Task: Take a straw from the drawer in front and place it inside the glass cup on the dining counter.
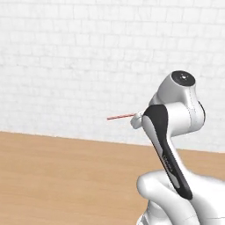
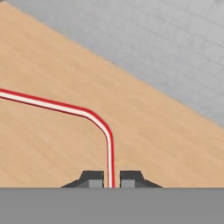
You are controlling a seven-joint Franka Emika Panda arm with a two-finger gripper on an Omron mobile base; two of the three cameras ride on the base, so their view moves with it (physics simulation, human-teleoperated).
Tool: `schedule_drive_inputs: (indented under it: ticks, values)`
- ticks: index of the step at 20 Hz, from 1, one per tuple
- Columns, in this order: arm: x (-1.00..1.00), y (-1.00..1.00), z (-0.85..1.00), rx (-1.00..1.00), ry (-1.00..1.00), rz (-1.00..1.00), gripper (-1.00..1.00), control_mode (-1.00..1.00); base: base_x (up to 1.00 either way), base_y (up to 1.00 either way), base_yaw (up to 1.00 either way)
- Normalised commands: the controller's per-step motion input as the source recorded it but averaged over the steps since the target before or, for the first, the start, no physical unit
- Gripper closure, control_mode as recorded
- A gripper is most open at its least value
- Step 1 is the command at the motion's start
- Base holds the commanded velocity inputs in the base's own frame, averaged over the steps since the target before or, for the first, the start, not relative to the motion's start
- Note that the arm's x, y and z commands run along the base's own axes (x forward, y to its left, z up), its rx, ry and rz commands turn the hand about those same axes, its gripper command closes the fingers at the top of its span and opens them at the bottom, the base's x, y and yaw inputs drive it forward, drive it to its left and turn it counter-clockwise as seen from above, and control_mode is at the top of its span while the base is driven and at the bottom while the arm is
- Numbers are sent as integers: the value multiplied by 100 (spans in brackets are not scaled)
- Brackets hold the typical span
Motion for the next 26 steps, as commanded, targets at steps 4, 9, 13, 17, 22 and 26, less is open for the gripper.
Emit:
schedule_drive_inputs:
  ticks: [4, 9, 13, 17, 22, 26]
  values:
    - [0, 0, 0, 0, 0, 0, 100, 100, 89, 47, 59]
    - [0, 0, 0, 0, 0, 0, 100, 100, 86, 51, 57]
    - [0, 0, 0, 0, 0, 0, 100, 100, 87, 54, 55]
    - [0, 0, 0, 0, 0, 0, 100, 100, 90, 52, 53]
    - [0, 0, 0, 0, 0, 0, 100, 100, 91, 50, 52]
    - [0, 0, 0, 0, 0, 0, 100, 100, 92, 47, 52]
